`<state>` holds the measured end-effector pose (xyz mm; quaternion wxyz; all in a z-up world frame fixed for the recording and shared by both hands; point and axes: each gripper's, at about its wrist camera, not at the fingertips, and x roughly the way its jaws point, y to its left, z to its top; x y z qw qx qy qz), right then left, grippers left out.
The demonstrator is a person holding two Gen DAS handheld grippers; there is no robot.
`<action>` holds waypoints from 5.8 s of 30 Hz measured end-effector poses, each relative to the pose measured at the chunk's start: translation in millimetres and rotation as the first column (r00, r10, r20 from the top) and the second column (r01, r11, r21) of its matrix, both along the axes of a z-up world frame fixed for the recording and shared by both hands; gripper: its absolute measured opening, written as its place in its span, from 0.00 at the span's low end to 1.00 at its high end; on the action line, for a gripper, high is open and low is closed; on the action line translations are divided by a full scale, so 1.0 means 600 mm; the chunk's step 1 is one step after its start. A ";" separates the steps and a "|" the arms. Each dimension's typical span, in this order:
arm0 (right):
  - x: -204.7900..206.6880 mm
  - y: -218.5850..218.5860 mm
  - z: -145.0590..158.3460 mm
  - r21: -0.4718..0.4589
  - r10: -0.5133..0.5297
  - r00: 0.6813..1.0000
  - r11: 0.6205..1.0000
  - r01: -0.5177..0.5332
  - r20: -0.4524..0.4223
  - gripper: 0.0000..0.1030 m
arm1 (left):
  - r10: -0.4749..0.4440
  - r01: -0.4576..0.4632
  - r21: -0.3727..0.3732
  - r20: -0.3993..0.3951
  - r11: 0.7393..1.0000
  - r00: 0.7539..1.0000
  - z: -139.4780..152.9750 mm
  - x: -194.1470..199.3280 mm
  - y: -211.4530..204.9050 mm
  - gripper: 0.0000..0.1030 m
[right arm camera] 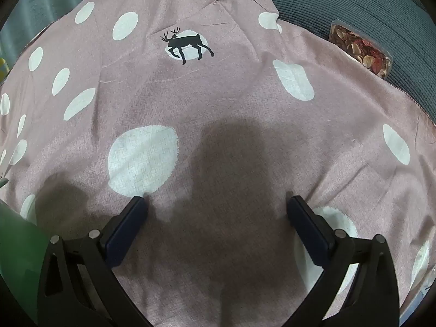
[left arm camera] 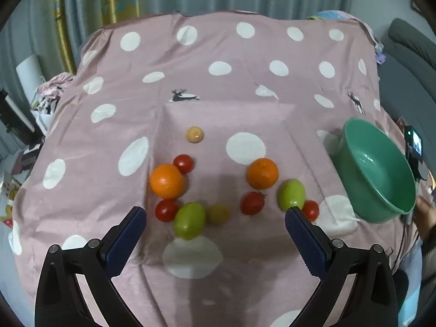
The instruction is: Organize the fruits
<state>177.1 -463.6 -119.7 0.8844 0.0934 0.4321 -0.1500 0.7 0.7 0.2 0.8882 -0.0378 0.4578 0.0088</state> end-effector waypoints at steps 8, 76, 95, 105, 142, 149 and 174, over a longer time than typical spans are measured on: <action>0.000 -0.001 0.000 0.001 0.001 1.000 1.000 -0.001 -0.001 1.00 | -0.029 0.030 -0.016 0.072 0.999 0.997 -0.004 -0.016 -0.031 0.98; -0.266 0.573 0.071 0.178 0.793 0.595 0.572 -0.801 0.132 0.96 | 0.001 0.017 -0.221 0.081 0.975 0.997 -0.041 -0.075 0.102 0.98; -0.168 0.587 0.034 0.036 0.733 0.679 0.680 -0.732 -0.022 0.69 | -0.103 0.103 -0.227 0.012 0.968 0.995 -0.084 -0.006 0.091 0.71; -0.128 0.586 0.006 0.064 0.729 0.676 0.683 -0.727 -0.104 0.47 | -0.157 0.147 -0.226 -0.031 0.963 0.987 -0.100 0.016 0.087 0.49; -0.189 0.508 0.113 0.150 0.723 0.675 0.658 -0.738 0.151 0.39 | -0.208 0.218 -0.260 0.064 0.941 0.976 -0.020 0.012 0.053 0.36; -0.217 0.407 0.141 0.128 0.618 0.760 0.752 -0.646 0.202 0.39 | -0.313 0.336 -0.267 0.126 0.903 0.941 0.025 0.033 -0.032 0.36; -0.232 0.268 0.093 0.100 0.485 0.861 0.859 -0.502 0.154 0.38 | -0.558 0.555 -0.190 0.047 0.810 0.829 -0.008 0.110 -0.291 0.36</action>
